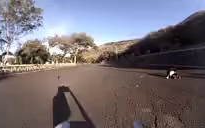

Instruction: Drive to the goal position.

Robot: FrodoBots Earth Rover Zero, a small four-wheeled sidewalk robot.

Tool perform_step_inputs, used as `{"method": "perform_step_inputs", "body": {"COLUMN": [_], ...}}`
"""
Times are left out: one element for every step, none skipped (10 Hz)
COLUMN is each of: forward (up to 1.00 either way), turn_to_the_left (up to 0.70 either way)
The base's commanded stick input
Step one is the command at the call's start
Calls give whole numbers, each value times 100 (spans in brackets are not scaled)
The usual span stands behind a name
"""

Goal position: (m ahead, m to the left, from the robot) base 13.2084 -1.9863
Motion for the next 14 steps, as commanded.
{"method": "perform_step_inputs", "body": {"forward": [50,50,50,50,50,50,50,50,50,50,50,50,50,50], "turn_to_the_left": [0,0,0,0,0,0,0,0,0,0,0,0,0,0]}}
